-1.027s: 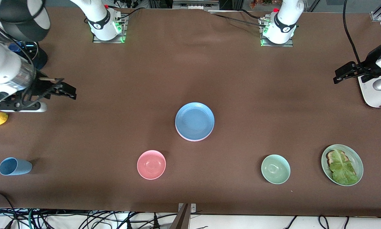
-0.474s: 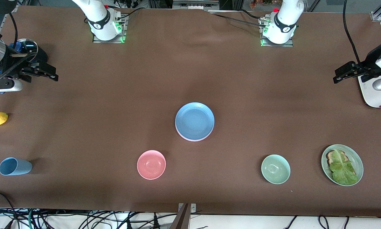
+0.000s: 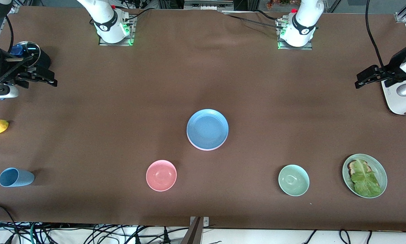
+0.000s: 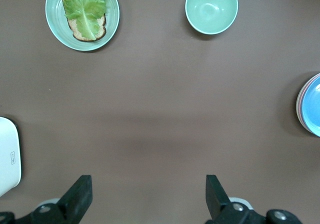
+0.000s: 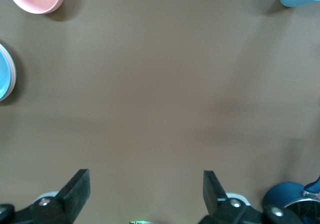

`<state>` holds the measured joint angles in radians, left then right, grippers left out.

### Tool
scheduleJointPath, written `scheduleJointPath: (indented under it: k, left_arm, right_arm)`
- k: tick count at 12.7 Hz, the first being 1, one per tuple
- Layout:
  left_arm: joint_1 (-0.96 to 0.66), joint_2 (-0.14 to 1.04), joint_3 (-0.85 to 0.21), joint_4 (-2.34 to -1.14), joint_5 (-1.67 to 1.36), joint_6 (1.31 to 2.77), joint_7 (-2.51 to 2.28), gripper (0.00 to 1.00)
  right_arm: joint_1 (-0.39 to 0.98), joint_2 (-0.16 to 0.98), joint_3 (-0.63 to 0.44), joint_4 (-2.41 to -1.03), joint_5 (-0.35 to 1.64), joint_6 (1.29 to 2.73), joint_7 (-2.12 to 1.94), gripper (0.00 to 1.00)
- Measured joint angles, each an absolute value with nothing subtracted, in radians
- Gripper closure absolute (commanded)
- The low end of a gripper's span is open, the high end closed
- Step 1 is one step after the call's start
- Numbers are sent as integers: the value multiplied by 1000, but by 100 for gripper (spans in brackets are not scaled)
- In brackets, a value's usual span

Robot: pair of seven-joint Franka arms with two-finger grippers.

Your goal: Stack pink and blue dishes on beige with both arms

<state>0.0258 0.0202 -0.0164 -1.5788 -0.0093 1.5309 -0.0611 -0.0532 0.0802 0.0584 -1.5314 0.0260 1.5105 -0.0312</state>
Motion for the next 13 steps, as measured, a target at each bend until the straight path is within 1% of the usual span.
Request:
scheduleJointPath:
  k: [3, 9, 13]
  left_arm:
    - [26, 20, -16, -1579, -9, 1529, -61, 0]
    - [26, 21, -16, -1579, -9, 1527, -61, 0]
    - [26, 23, -16, -1579, -9, 1526, -61, 0]
  right_arm:
    - [-67, 78, 1, -1530, 26, 1510, -60, 0]
    - [-59, 69, 37, -1530, 25, 1497, -59, 0]
    - [-3, 74, 39, -1531, -32, 1497, -57, 0]
